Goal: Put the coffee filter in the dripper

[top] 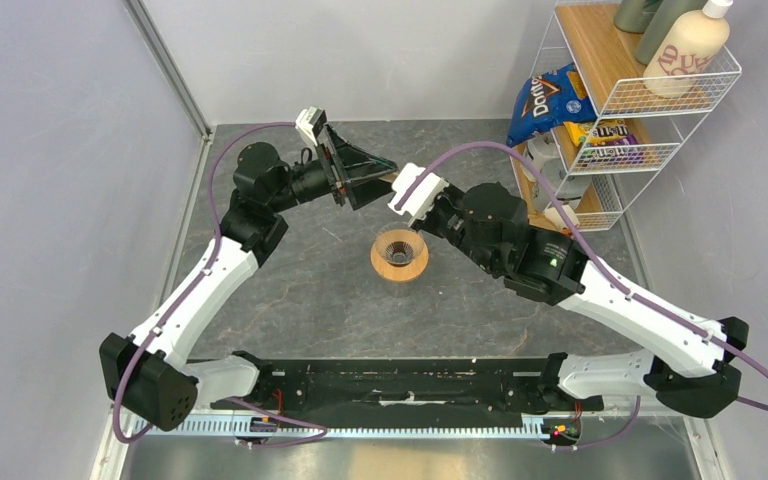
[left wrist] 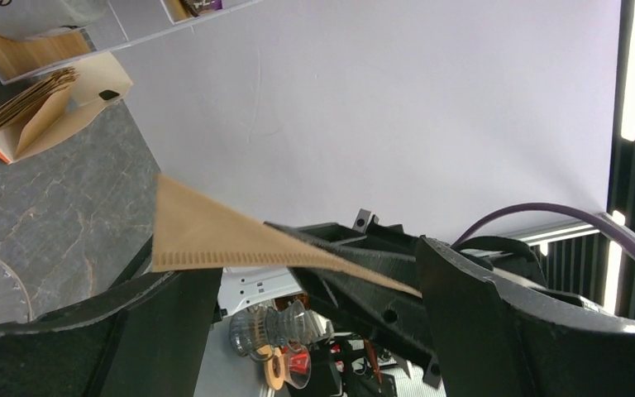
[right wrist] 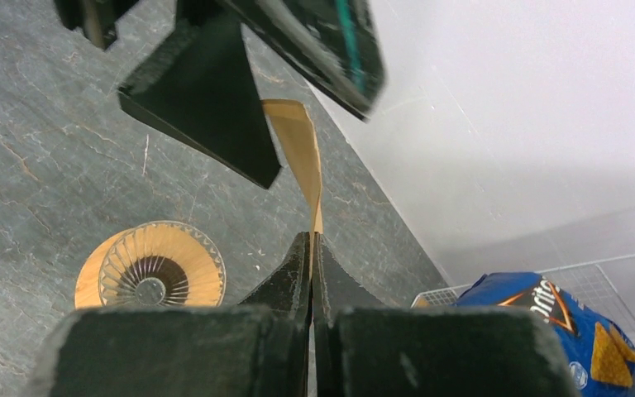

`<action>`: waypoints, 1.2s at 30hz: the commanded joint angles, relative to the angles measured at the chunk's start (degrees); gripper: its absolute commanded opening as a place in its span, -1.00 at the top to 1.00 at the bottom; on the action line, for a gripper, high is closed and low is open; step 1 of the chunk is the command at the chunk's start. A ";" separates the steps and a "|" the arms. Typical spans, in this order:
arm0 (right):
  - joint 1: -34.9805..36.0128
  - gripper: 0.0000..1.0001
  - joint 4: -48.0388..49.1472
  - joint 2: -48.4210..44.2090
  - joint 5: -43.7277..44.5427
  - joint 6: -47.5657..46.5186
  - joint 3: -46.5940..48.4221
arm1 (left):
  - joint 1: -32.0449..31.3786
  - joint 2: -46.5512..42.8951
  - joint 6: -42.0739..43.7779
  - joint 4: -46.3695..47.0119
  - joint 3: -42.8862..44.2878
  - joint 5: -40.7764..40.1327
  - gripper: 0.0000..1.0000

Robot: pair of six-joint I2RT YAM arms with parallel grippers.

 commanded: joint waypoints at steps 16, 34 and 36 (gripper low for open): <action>1.94 1.00 5.78 -1.36 0.60 -7.29 -4.76 | -1.54 -0.46 3.18 1.41 0.62 1.19 0.26; 6.28 1.00 33.38 -6.13 1.91 -41.12 -23.03 | -1.36 -3.29 4.03 -1.33 -3.80 0.16 -0.60; 6.67 1.00 33.53 -6.52 1.39 -41.97 -23.70 | -1.38 -3.48 4.05 -0.65 -3.72 0.60 -0.25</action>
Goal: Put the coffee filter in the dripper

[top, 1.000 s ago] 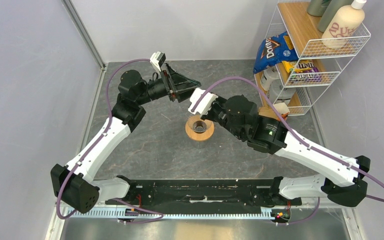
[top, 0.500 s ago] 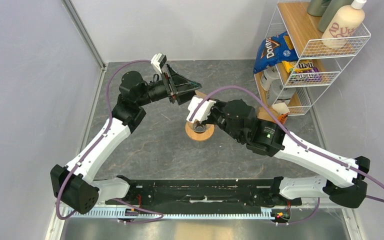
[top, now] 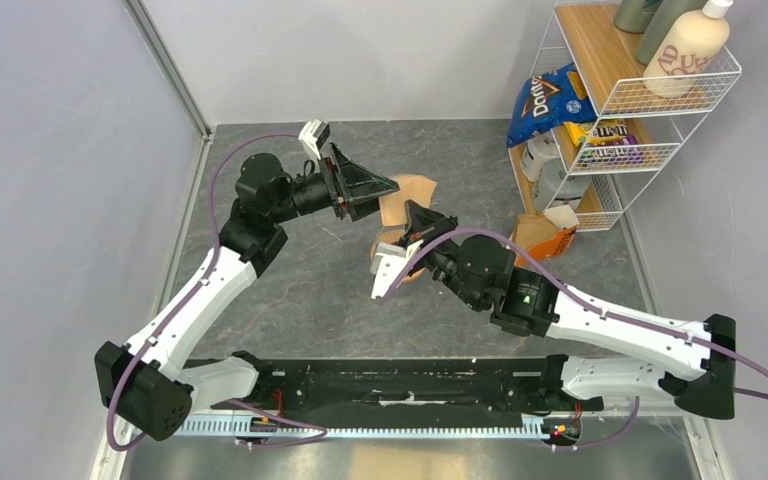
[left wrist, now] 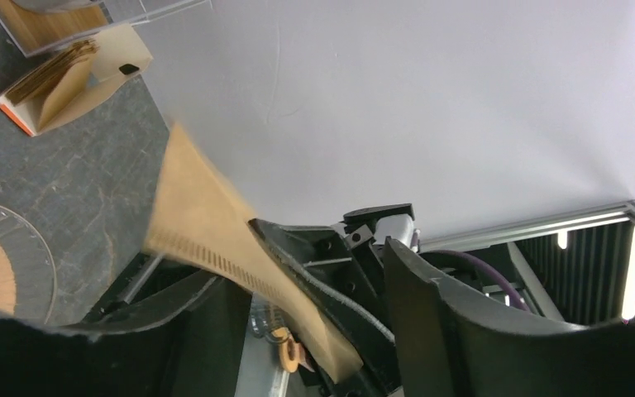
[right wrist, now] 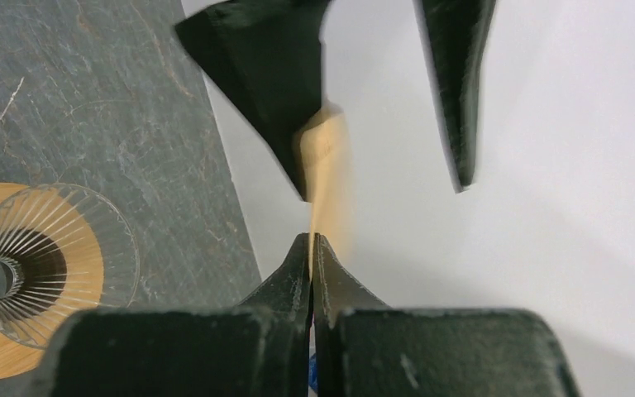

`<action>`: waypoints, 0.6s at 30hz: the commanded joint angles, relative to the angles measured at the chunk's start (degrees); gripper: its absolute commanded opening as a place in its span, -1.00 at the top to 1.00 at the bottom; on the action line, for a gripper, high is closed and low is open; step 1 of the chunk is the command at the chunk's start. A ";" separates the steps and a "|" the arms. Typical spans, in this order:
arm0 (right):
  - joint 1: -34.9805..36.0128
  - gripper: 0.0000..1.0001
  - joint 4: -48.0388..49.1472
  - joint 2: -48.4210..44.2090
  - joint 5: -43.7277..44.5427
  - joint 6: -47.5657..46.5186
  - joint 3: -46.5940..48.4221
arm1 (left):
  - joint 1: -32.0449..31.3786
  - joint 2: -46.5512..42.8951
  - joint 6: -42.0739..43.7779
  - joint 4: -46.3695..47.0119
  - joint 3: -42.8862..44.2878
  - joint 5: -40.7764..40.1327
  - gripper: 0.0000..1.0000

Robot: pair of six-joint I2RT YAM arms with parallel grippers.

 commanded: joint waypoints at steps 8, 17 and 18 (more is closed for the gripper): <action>1.24 0.53 -2.34 -3.91 -1.73 -1.04 -0.87 | -0.02 -1.04 3.46 1.91 -0.89 1.36 0.95; -11.44 -0.93 -51.35 -5.95 -24.73 33.65 22.10 | -0.39 -0.49 41.31 -23.56 9.00 8.43 0.96; -12.49 -0.93 -53.54 -6.38 -27.54 36.19 23.85 | -0.62 -0.15 48.05 -28.40 11.17 9.18 0.96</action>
